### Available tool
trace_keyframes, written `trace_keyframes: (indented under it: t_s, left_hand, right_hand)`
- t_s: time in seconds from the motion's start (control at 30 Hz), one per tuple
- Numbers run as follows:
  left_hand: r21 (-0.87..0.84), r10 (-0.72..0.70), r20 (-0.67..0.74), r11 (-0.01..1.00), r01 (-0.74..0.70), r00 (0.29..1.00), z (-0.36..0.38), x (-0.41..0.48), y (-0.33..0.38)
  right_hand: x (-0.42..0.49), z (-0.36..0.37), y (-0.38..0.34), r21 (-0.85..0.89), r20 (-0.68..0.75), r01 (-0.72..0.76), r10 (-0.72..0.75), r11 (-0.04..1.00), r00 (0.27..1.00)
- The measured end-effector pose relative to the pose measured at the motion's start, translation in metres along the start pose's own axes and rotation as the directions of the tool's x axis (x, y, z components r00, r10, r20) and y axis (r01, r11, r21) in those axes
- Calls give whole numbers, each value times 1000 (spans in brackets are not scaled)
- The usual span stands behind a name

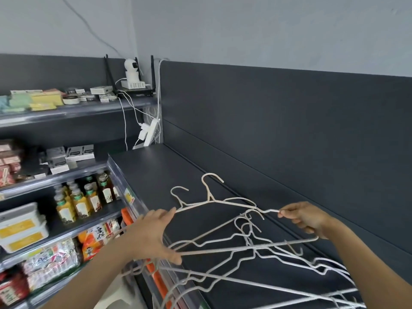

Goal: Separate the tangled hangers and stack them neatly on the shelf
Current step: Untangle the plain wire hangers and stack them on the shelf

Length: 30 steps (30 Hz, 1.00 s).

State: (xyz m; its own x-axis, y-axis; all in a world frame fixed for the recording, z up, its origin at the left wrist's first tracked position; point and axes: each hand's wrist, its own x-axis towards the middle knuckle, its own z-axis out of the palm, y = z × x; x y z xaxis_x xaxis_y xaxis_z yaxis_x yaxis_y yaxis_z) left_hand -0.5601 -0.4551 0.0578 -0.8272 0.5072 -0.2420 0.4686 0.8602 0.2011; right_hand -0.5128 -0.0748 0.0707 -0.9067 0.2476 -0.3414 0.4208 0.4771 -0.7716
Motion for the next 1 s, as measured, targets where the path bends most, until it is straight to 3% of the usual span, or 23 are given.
trace_keyframes:
  t_s: [0.07, 0.13, 0.3, 0.37, 0.43, 0.53, 0.63, 0.77, 0.87, 1.0]
  left_hand:
    - [116, 5, -18, 993, -3, 1000, -1, 5, -1]
    - [109, 20, -100, 994, -9, 995, 1, 15, -5]
    - [-144, -149, -160, 981, 126, 976, 6, 44, -26]
    - [-205, -209, -152, 963, 176, 966, 11, 54, -35]
    - [-202, -233, -126, 958, 205, 964, 18, 63, -41]
    - [-139, -255, -87, 960, 242, 963, 28, 72, -45]
    - [-52, -266, -38, 963, 264, 963, 35, 78, -47]
    - [-43, -267, 22, 963, 268, 963, 37, 83, -47]
    - [-20, -208, -65, 978, 207, 976, 36, 85, -39]
    - [-7, -6, -186, 1000, 5, 983, 43, 83, -17]
  right_hand:
    - [6, 6, -7, -11, -54, 9, -9, 1000, 999]
    - [13, 12, -11, -22, -174, 22, -26, 1000, 984]
    - [8, 34, -4, -310, -399, -10, -120, 951, 909]
    - [-11, 54, 10, -358, -322, 10, -134, 934, 937]
    - [-28, 76, 29, -388, -149, 60, -126, 920, 981]
    - [-36, 92, 54, -576, 21, 59, -57, 815, 998]
    - [-32, 100, 62, -705, -51, 89, -176, 703, 983]
    - [-20, 105, 60, -813, -184, -16, -231, 581, 955]
    - [-14, 108, 59, -812, -236, -59, -233, 581, 943]
    - [-8, 106, 61, -786, -250, -55, -235, 616, 939]
